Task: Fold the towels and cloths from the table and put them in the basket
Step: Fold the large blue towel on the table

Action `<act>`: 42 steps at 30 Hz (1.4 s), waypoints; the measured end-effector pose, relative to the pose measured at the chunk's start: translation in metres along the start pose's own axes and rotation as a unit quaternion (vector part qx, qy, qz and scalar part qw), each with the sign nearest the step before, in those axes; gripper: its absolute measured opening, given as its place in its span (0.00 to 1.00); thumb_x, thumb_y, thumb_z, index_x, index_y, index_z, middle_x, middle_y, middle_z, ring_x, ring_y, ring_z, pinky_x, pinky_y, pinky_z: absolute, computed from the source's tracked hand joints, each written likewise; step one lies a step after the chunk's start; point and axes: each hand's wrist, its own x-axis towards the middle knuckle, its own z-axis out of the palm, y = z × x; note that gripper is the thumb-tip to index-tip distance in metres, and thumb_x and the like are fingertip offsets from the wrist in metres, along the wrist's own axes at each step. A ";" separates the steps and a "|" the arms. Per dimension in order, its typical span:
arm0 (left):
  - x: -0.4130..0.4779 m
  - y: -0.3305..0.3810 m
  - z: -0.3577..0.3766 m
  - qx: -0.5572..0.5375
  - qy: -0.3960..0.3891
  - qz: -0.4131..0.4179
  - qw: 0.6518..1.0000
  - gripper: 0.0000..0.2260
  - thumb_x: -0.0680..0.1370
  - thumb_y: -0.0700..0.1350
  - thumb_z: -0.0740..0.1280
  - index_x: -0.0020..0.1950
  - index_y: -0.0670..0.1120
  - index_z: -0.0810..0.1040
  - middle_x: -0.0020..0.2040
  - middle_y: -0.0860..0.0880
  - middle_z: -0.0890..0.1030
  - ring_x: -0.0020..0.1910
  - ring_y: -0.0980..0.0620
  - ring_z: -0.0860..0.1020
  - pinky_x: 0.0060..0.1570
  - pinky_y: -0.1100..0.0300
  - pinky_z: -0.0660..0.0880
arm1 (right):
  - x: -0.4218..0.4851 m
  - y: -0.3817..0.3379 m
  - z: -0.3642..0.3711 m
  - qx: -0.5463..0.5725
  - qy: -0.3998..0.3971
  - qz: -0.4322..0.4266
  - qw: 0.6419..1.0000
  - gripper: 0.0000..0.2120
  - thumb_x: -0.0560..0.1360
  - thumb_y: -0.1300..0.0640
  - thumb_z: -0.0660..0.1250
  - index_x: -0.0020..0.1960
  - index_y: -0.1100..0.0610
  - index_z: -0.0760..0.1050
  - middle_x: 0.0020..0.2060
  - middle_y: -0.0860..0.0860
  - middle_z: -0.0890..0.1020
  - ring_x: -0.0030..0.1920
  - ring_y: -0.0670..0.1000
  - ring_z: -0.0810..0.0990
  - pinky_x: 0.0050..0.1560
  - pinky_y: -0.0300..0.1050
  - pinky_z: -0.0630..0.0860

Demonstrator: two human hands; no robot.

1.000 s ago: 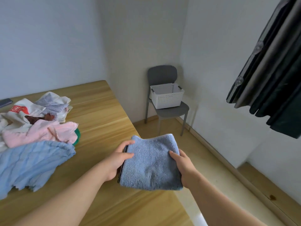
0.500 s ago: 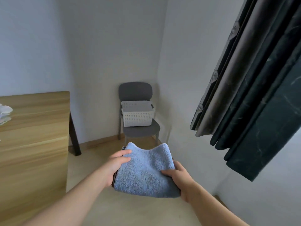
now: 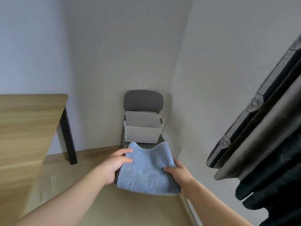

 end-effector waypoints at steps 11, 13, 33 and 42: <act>0.215 0.107 -0.007 0.028 0.040 0.005 0.999 0.20 0.75 0.29 0.61 0.60 0.50 0.73 0.50 0.45 0.78 0.45 0.45 0.78 0.42 0.55 0.77 | 0.241 -0.078 0.016 -0.030 -0.055 0.009 0.998 0.13 0.76 0.66 0.63 0.57 0.54 0.69 0.46 0.47 0.78 0.44 0.43 0.77 0.38 0.34 0.74; 0.254 0.120 0.001 0.042 0.061 0.015 0.997 0.19 0.74 0.30 0.64 0.59 0.50 0.73 0.53 0.44 0.77 0.48 0.44 0.78 0.45 0.52 0.77 | 0.285 -0.086 0.012 -0.022 -0.060 0.014 0.998 0.15 0.76 0.65 0.63 0.62 0.56 0.69 0.48 0.47 0.78 0.44 0.43 0.78 0.35 0.32 0.74; 0.591 0.102 -0.012 0.280 0.168 -0.060 0.943 0.23 0.74 0.30 0.59 0.58 0.56 0.70 0.61 0.47 0.69 0.59 0.45 0.71 0.59 0.53 0.72 | 0.635 -0.047 0.036 -0.156 -0.089 0.177 0.968 0.10 0.76 0.55 0.63 0.58 0.50 0.69 0.53 0.49 0.75 0.52 0.50 0.73 0.60 0.51 0.73; 0.638 0.033 -0.026 0.516 0.128 -0.063 0.845 0.20 0.80 0.39 0.56 0.71 0.51 0.63 0.71 0.44 0.64 0.69 0.43 0.65 0.68 0.53 0.62 | 0.674 0.010 0.068 -0.172 -0.102 0.242 0.949 0.07 0.77 0.64 0.60 0.53 0.56 0.65 0.49 0.55 0.75 0.44 0.49 0.73 0.49 0.42 0.72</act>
